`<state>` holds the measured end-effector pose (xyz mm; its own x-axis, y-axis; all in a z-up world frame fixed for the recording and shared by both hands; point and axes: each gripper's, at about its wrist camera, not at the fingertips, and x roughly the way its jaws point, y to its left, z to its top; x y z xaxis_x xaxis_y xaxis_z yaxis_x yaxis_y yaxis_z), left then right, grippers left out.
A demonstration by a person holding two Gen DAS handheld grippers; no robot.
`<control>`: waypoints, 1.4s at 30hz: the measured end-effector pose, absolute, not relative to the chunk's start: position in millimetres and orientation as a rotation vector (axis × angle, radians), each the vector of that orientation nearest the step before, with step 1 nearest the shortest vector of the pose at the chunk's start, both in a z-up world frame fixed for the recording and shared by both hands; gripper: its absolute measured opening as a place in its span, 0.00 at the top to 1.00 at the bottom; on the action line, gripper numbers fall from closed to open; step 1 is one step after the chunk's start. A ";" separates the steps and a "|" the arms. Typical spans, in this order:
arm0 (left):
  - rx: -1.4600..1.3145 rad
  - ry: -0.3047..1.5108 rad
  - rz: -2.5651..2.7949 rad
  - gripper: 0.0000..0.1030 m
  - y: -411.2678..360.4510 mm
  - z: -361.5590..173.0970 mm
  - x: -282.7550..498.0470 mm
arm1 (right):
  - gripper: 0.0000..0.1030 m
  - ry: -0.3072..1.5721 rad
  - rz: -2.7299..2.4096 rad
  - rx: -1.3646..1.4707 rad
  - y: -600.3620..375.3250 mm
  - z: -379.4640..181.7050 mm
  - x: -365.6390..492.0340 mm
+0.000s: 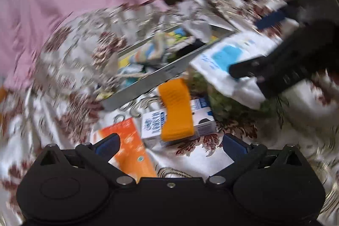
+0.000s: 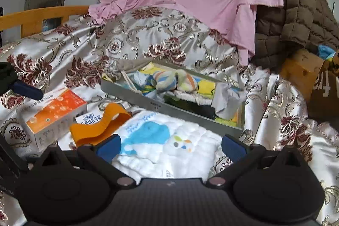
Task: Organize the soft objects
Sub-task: 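Grasp the orange band with the left tool while the right tool grasps the white muslin cloth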
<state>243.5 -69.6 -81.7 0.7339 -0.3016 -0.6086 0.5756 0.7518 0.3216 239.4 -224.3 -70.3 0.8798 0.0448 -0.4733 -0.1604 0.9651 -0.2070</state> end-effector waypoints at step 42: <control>0.853 0.480 -0.628 0.67 -90.7 -114.7 270.1 | 0.13 0.532 0.180 -0.313 -210.6 -86.8 243.3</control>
<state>270.1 -90.7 -114.7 0.7214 -0.3129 -0.6179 0.6783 0.4992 0.5392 243.3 -210.6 -86.8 0.8475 0.0874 -0.5235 -0.2484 0.9370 -0.2458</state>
